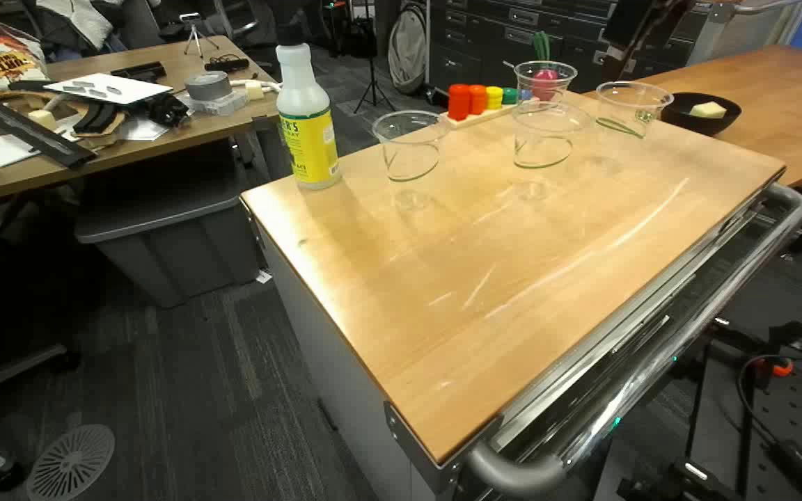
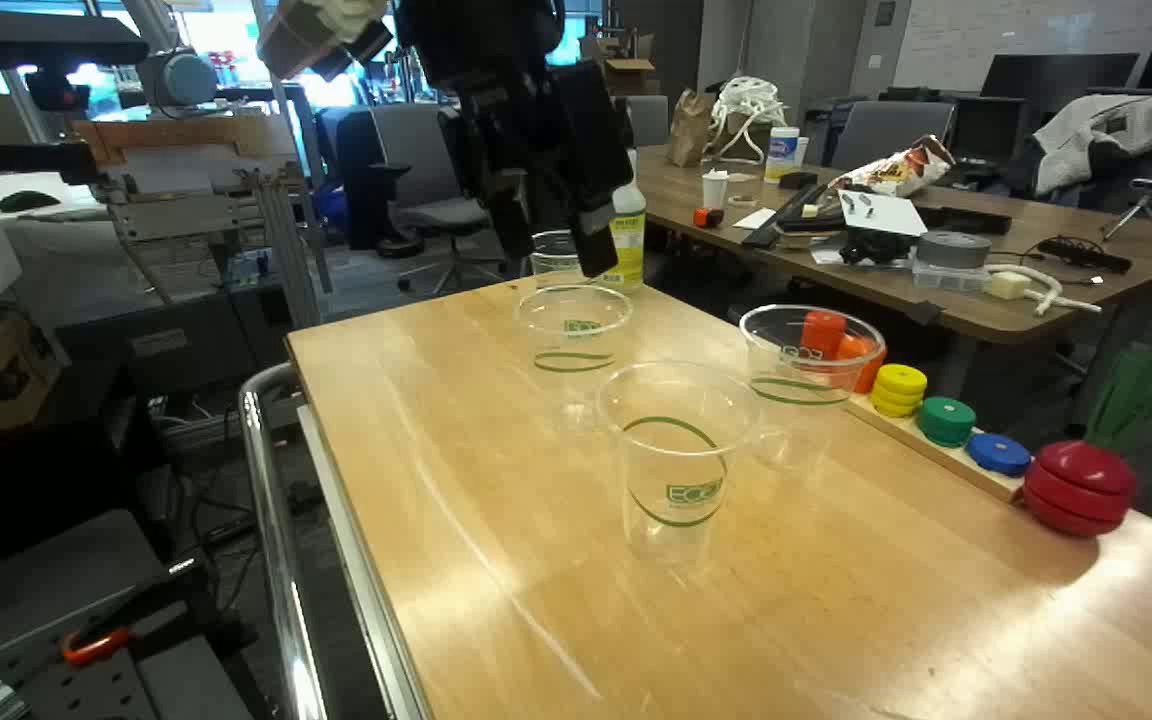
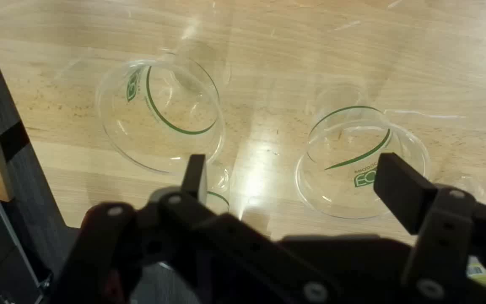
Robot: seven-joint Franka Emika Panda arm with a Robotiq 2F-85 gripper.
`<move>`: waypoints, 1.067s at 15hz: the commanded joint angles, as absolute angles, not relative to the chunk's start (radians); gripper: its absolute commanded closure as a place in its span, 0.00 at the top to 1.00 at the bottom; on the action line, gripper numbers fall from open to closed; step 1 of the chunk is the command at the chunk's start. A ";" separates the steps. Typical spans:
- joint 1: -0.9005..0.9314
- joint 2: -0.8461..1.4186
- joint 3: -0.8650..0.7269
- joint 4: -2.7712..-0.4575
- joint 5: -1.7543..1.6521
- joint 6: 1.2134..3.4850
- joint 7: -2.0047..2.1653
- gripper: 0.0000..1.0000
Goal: Stack the cups
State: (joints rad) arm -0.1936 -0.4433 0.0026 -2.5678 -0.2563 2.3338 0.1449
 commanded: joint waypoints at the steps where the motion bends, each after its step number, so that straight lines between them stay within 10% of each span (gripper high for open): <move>1: -0.184 -0.444 -0.006 -2.563 -0.261 2.330 0.147 1.00; 16: -0.207 -0.408 -0.169 -2.450 -0.146 2.176 0.036 1.00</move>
State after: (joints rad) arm -0.1967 -0.4409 -0.1234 -2.5206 -0.1963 2.2504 0.0909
